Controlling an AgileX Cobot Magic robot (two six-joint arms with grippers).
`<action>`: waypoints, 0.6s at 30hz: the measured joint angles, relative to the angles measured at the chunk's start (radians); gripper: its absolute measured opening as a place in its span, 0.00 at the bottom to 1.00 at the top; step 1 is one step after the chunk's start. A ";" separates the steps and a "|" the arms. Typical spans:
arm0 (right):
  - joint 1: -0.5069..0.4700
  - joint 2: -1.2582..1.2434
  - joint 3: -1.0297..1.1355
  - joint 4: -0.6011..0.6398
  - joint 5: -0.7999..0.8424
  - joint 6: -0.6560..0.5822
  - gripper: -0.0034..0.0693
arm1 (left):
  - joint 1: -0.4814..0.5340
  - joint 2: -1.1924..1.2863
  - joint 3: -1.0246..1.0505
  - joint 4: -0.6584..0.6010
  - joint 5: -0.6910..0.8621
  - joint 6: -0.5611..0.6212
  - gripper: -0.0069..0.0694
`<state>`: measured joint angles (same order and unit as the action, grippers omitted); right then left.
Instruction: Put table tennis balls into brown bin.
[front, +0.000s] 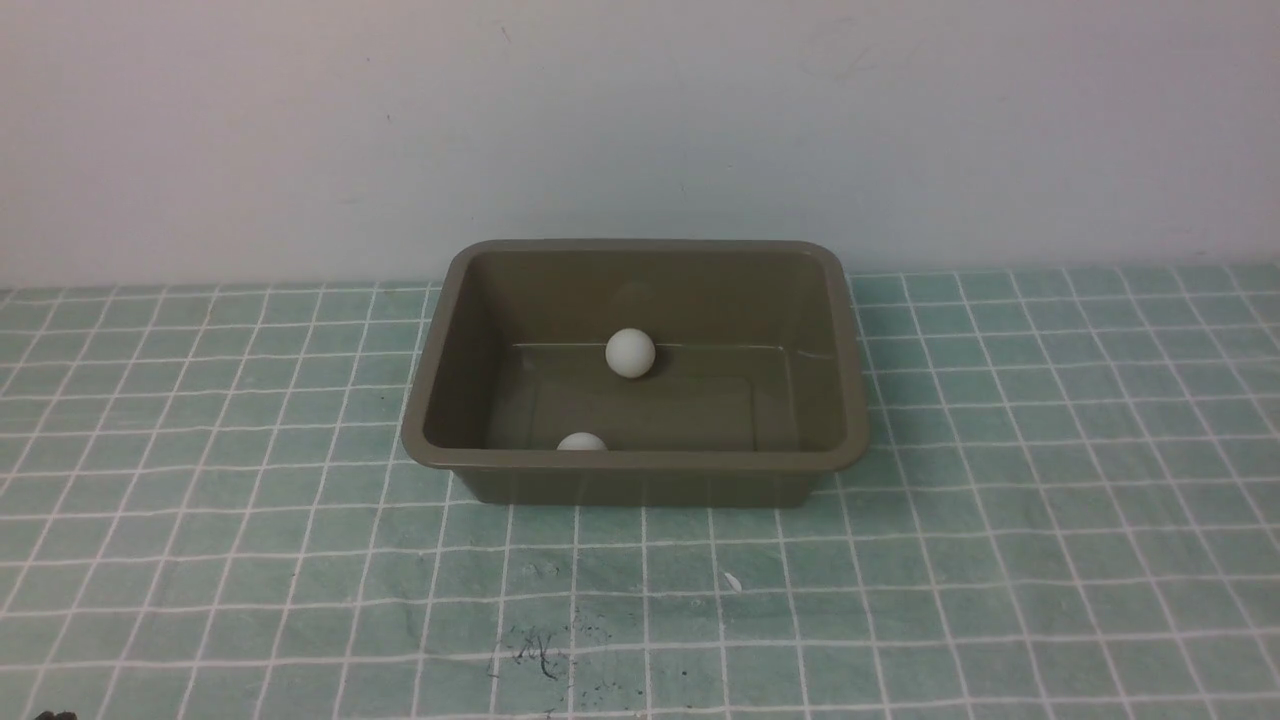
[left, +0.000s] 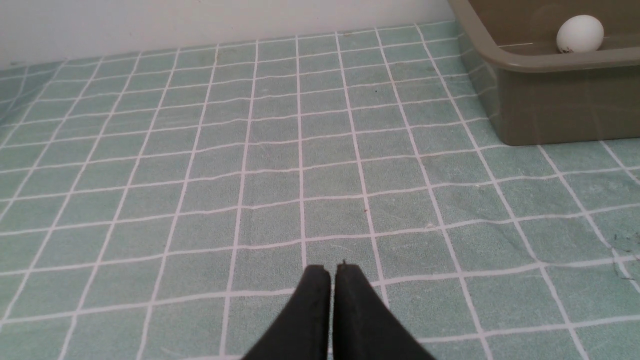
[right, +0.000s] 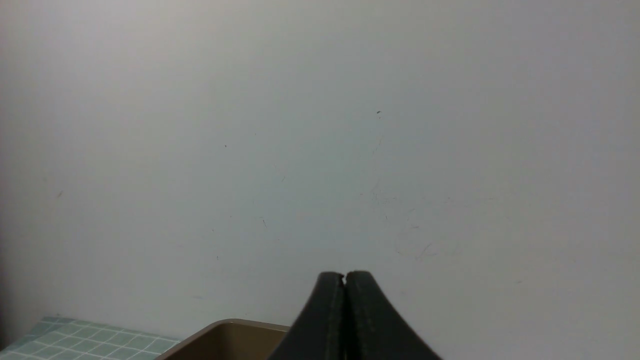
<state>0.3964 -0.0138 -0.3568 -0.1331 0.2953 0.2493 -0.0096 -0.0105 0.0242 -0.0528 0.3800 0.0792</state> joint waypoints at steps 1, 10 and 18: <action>0.000 0.000 0.000 0.000 0.000 0.000 0.03 | 0.000 0.000 0.000 0.000 0.000 0.000 0.08; 0.000 0.000 0.000 -0.017 0.003 0.000 0.03 | 0.000 0.000 0.000 0.000 0.000 0.000 0.08; -0.185 0.000 0.165 -0.028 0.082 0.000 0.03 | 0.000 0.000 0.000 0.000 0.000 0.000 0.08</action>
<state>0.2109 -0.0138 -0.1916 -0.1614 0.3769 0.2493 -0.0096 -0.0105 0.0242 -0.0528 0.3800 0.0792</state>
